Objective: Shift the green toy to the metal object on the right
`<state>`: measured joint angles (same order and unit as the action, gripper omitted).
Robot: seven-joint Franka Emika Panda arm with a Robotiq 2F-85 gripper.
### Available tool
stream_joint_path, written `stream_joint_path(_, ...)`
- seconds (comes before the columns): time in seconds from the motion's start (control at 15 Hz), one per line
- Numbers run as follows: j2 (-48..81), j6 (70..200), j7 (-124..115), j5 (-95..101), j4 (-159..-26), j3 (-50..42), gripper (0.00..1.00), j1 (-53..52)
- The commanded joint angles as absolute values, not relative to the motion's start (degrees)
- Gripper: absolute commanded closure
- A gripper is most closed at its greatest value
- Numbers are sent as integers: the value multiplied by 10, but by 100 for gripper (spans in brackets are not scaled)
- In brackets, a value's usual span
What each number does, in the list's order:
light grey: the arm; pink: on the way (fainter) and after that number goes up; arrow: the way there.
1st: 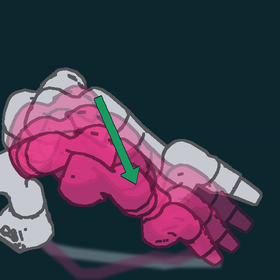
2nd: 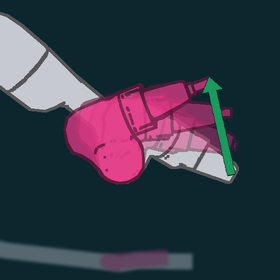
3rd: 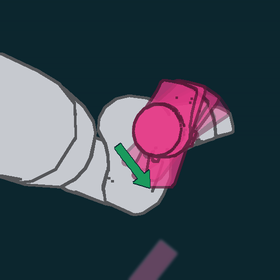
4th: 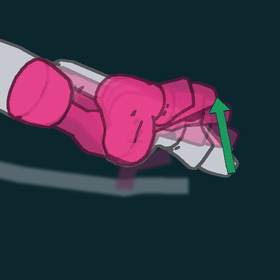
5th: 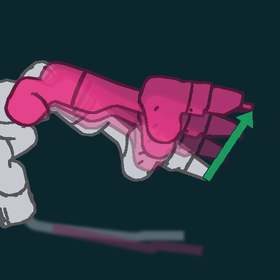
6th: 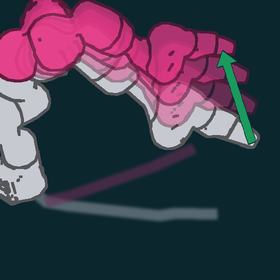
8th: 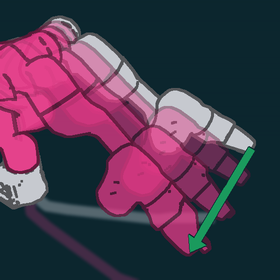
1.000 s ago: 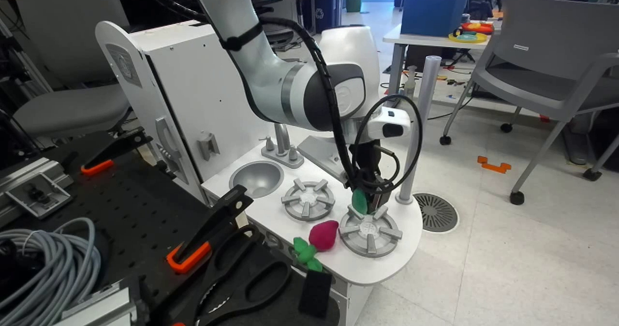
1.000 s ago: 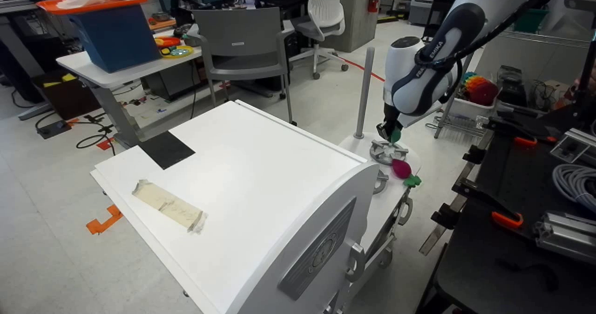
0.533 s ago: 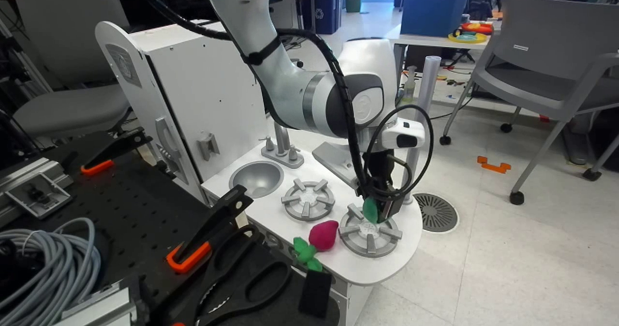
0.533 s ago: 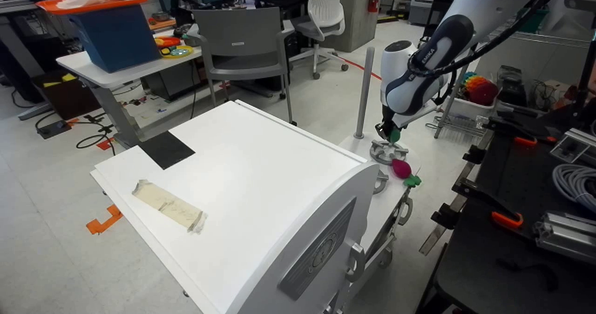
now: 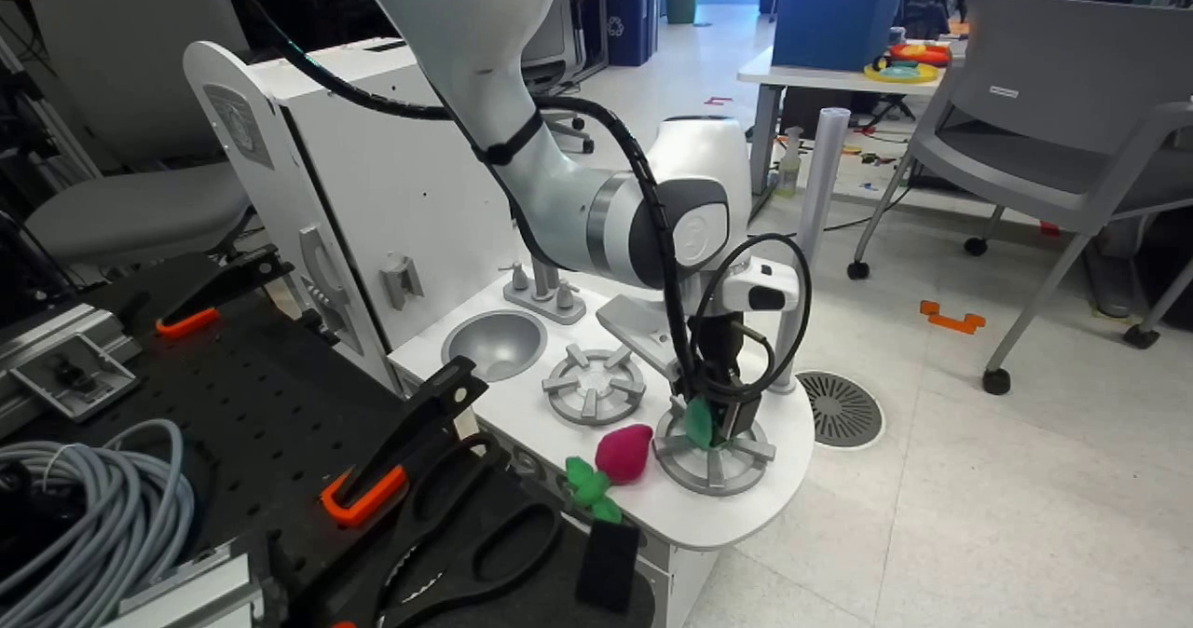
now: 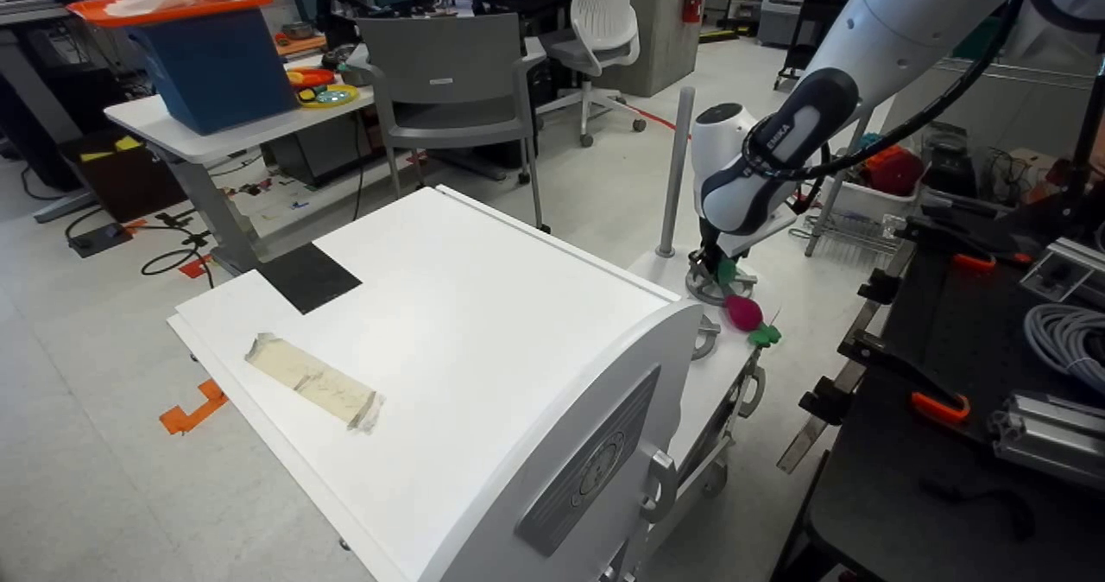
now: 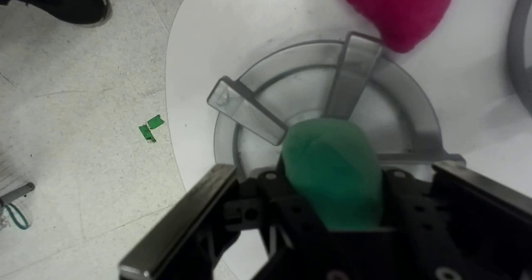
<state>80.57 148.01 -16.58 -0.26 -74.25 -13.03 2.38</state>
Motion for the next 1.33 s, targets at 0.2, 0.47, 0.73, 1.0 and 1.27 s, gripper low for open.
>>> stream_joint_path(0.2, 804, 1415, -188, -9, -727, -133, 17, 25)
stream_joint_path(0.47, 773, 1406, -203, 0, -777, -150, 0, 6)
stream_joint_path(0.73, 716, 1470, -172, 16, -881, -148, 0, -21)
stream_joint_path(1.0, 656, 1570, -123, 33, -999, -135, 0, -43)
stream_joint_path(1.27, 671, 1560, -131, 20, -987, -136, 0, -50)
